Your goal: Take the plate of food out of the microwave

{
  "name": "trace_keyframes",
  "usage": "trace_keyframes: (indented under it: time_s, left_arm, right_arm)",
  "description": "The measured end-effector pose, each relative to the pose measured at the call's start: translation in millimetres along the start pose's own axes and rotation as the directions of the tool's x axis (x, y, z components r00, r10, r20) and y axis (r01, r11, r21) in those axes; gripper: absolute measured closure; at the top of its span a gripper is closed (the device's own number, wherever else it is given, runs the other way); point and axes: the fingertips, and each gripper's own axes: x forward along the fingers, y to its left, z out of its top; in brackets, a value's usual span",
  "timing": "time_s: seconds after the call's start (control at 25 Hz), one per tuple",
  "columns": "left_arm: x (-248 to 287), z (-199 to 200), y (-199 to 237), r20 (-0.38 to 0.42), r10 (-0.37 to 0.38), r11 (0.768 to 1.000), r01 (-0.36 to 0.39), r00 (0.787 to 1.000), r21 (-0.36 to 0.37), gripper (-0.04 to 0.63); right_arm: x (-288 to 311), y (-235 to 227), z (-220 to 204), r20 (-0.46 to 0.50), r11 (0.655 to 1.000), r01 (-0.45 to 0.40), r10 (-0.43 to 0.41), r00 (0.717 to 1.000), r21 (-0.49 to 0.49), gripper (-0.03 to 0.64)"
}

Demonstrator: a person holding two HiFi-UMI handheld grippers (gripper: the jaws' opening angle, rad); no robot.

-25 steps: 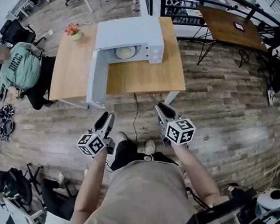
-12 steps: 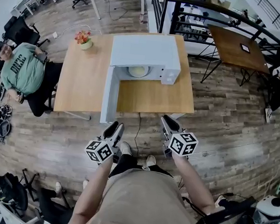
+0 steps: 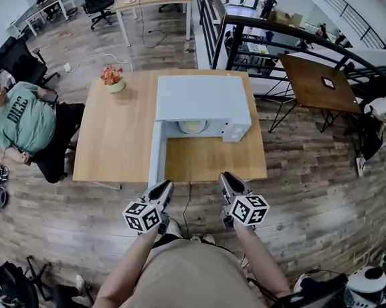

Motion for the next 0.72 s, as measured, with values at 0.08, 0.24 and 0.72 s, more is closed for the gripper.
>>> trace_keyframes:
  time_s: [0.08,0.24,0.72]
  left_arm:
    - [8,4,5,-0.015,-0.01,1.0,0.01,1.0,0.007,0.566]
    - [21,19,13,-0.041,-0.056,0.998,0.057,0.998,0.024,0.591]
    - [31,48,32,-0.067,-0.164,0.984,0.168,0.984,0.053,0.591]
  right_arm:
    - [7,-2,4,0.004,1.0,0.012,-0.012,1.0,0.007,0.563]
    - [26,-1,12,0.014,0.999,0.043,-0.043,0.999,0.027,0.561]
    - [75,24,14,0.049,0.993,0.085,-0.09,0.995,0.086,0.563]
